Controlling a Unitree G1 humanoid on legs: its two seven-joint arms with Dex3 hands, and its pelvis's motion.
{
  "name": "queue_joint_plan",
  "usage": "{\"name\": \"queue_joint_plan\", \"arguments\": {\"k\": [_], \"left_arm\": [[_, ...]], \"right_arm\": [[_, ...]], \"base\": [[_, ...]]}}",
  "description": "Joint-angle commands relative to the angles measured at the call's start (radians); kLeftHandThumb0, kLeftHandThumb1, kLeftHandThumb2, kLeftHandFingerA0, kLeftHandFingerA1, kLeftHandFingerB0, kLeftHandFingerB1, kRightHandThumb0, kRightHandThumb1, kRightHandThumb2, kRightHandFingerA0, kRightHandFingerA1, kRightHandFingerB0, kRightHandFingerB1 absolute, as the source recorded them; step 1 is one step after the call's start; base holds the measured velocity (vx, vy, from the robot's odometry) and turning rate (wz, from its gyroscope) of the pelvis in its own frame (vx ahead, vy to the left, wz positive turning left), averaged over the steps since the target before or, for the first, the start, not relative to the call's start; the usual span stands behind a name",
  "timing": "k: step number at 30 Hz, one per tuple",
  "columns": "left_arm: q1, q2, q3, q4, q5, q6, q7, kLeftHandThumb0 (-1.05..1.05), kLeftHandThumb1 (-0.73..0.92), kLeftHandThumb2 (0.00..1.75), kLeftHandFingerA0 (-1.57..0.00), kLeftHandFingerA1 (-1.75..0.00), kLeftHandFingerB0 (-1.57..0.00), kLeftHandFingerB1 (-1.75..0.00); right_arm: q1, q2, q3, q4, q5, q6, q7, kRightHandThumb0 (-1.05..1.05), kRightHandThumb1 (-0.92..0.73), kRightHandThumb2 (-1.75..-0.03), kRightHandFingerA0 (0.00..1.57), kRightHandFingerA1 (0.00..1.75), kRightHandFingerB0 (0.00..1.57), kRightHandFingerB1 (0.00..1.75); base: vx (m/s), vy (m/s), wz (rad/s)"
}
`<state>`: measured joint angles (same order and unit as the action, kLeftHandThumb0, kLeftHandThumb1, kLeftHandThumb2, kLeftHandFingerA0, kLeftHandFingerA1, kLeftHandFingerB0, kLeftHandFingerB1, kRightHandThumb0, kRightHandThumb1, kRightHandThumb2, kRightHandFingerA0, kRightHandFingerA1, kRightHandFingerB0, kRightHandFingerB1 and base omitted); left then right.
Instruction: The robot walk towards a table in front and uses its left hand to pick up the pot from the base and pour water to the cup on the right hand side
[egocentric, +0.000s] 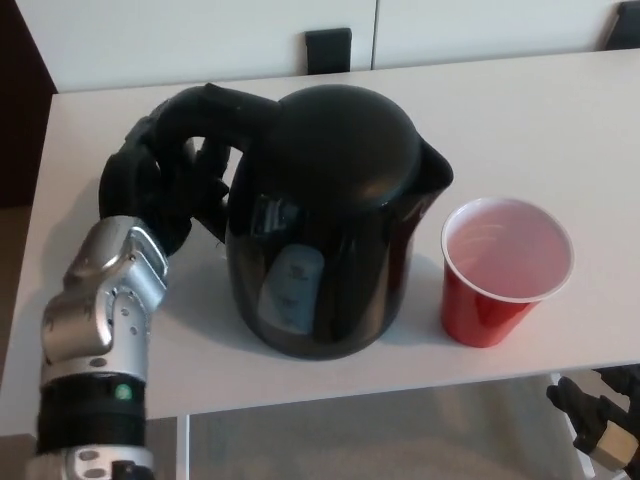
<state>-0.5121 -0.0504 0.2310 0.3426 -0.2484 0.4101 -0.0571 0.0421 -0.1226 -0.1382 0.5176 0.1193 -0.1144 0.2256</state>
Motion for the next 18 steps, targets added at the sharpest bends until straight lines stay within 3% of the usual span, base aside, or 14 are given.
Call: {"name": "queue_joint_plan", "arguments": {"k": [1, 6, 10, 13, 14, 18], "left_arm": [[0.013, 0.263, -0.267, -0.076, 0.058, 0.127, -0.408, -0.77, 0.44, 0.78, 0.00, 0.00, 0.00, 0.00], [-0.004, 0.303, -0.297, -0.090, 0.029, 0.125, -0.407, -0.77, 0.44, 0.78, 0.00, 0.00, 0.00, 0.00], [-0.104, 0.423, -0.329, -0.121, 0.008, 0.174, -0.497, -0.64, 0.41, 0.70, 0.00, 0.00, 0.00, 0.00], [-0.114, 0.440, -0.338, -0.120, -0.002, 0.177, -0.505, -0.64, 0.41, 0.70, 0.00, 0.00, 0.00, 0.00], [-0.210, 0.541, -0.356, -0.107, -0.009, 0.205, -0.620, -0.71, 0.42, 0.73, 0.00, 0.00, 0.00, 0.00], [-0.279, 0.617, -0.380, -0.062, -0.003, 0.163, -0.716, -0.67, 0.41, 0.70, 0.00, 0.00, 0.00, 0.00]], "right_arm": [[-0.039, -0.044, -0.007, 0.009, -0.014, -0.001, 0.000, -0.58, -0.77, -0.62, 0.38, 0.46, 0.21, 0.37], [-0.034, -0.035, -0.010, -0.001, -0.004, 0.010, -0.001, -0.60, -0.75, -0.62, 0.38, 0.46, 0.21, 0.37], [-0.040, -0.043, -0.012, -0.011, -0.004, 0.021, -0.001, -0.57, -0.76, -0.62, 0.38, 0.45, 0.22, 0.37], [-0.041, -0.044, -0.013, -0.012, -0.005, 0.022, -0.001, -0.57, -0.76, -0.62, 0.38, 0.45, 0.22, 0.37], [-0.053, -0.050, -0.014, -0.005, 0.000, 0.021, 0.009, -0.61, -0.62, -0.84, 0.28, 0.51, 0.18, 0.45], [-0.055, -0.050, -0.015, -0.009, 0.002, 0.026, 0.010, -0.61, -0.62, -0.84, 0.28, 0.51, 0.18, 0.45]], "base": [[0.00, 0.000, 0.00], [0.00, 0.000, 0.00], [0.00, 0.000, 0.00], [0.00, 0.000, 0.00], [0.00, 0.000, 0.00], [0.00, 0.000, 0.00]]}}
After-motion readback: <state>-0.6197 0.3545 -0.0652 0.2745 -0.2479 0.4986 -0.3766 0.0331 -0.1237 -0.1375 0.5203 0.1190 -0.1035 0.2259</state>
